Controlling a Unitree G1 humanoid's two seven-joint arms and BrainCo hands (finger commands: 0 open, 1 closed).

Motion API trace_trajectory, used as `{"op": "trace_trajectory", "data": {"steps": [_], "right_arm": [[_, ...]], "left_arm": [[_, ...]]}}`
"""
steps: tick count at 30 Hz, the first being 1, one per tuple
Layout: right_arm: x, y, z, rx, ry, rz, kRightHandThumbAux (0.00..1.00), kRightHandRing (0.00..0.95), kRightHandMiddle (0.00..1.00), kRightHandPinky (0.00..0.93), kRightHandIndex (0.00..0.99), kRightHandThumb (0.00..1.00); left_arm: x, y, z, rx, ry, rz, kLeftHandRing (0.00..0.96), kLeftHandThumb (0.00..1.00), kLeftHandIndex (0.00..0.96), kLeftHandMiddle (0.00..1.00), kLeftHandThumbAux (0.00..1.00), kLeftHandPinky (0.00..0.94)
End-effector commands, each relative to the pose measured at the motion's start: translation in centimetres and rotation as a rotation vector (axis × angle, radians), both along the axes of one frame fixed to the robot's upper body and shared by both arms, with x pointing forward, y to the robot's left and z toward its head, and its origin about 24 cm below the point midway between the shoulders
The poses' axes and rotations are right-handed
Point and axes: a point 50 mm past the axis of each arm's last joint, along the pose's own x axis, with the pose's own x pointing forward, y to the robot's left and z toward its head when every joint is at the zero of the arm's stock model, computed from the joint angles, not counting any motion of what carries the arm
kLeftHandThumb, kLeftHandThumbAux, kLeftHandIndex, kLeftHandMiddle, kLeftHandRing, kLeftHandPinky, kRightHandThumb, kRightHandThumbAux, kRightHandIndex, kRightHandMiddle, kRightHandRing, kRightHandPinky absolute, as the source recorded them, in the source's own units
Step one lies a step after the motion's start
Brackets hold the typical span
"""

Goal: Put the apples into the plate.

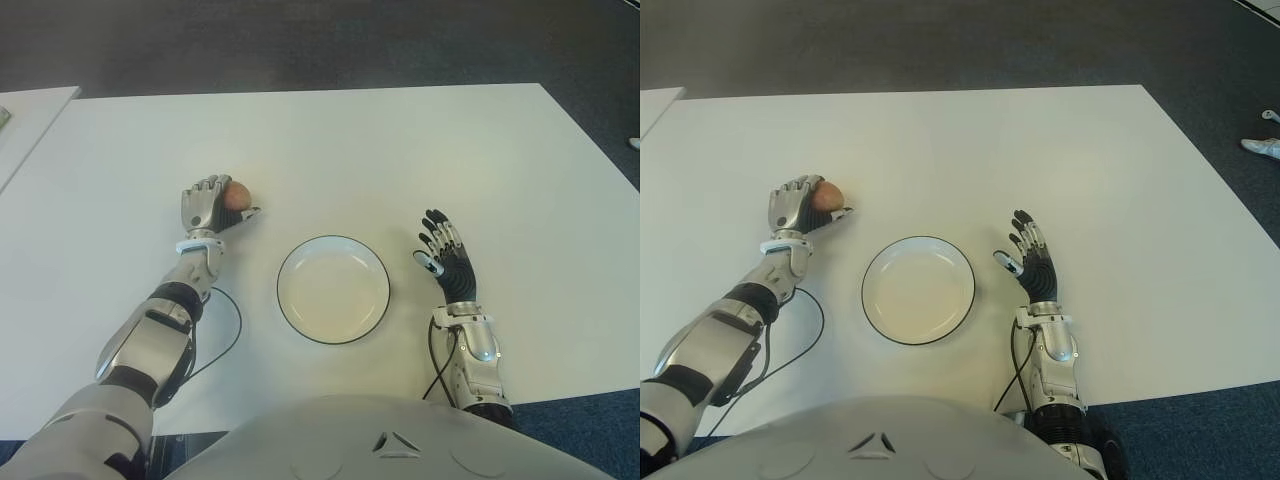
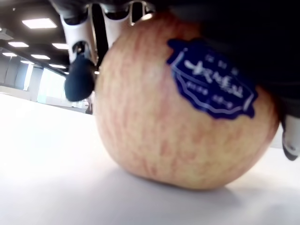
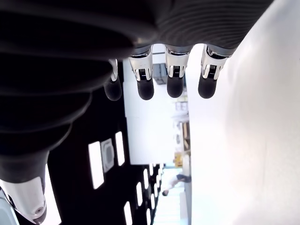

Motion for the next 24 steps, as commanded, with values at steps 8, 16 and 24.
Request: {"op": "trace_trajectory", "data": {"steps": [8,16,24], "right_arm": [[-1.37,0.1,-1.34,0.024,0.075,-0.031,0.641,0.0,0.0,0.025,0.016,0.105],[-1.37,0.05,-1.17,0.021,0.067,-0.037,0.651,0.0,0.0,0.029,0.019,0.109],[-1.43,0.24,-0.96,0.023,0.059,-0.04,0.655,0.0,0.0,0.038,0.019,0.11]], "left_arm": [[-2.14,-0.31,-2.73,-0.069,0.171,-0.015,0.745,0.857,0.403,0.524,0.666,0.224],[-2.15,-0.44,-2.62,-0.084,0.164,-0.039,0.731,0.858,0.403,0.521,0.666,0.17],[-2.05,-0.66,-2.16,-0.085,0.122,-0.073,0.742,0.858,0.403,0.523,0.666,0.22]]}}
